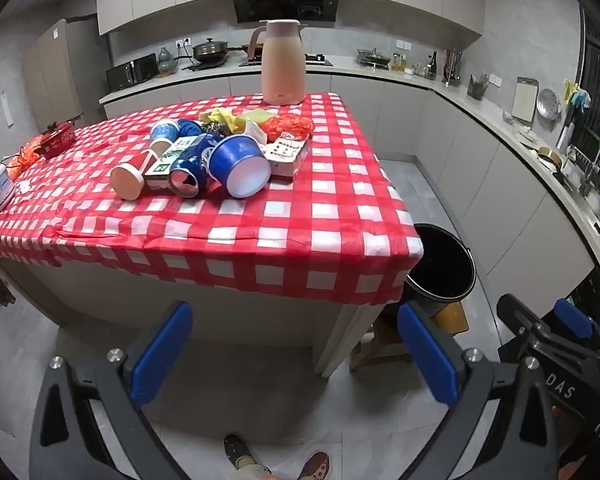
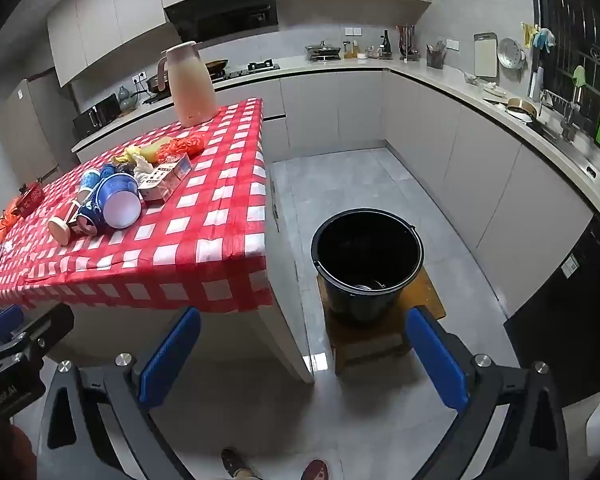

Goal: Collect trash

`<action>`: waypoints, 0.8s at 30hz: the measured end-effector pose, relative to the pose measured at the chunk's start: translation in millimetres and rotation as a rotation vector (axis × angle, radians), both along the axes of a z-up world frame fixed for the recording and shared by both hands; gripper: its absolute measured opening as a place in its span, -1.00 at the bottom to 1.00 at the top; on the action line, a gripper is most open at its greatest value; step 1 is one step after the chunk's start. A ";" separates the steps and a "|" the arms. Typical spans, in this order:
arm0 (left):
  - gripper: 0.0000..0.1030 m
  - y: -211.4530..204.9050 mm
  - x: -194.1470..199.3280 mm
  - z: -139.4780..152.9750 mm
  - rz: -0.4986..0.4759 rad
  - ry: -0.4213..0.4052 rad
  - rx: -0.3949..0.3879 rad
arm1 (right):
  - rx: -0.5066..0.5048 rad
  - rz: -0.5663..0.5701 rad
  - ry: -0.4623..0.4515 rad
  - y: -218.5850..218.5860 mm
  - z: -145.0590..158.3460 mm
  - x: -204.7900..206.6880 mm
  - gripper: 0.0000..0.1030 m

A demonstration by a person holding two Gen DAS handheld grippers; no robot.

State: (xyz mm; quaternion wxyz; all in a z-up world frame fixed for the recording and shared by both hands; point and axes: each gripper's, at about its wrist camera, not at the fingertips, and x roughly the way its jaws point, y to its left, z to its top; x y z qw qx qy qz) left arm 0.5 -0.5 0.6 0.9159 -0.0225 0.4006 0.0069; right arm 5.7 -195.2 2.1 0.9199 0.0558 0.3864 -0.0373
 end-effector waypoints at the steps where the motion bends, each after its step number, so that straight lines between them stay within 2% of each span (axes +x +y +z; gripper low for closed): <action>1: 1.00 -0.1 0.4 0.1 -0.003 -0.001 -0.002 | -0.005 0.002 -0.002 -0.3 0.8 -0.9 1.00; 5: 1.00 1.5 2.8 -1.7 -0.013 -0.001 -0.013 | -0.033 0.006 0.018 2.4 2.8 0.6 1.00; 7: 1.00 -1.6 1.4 2.2 0.004 0.000 0.012 | -0.060 0.006 0.027 7.3 1.0 3.8 1.00; 24: 1.00 -10.6 0.2 -0.1 -0.002 0.006 0.010 | -0.080 -0.014 0.024 0.9 -0.9 7.6 1.00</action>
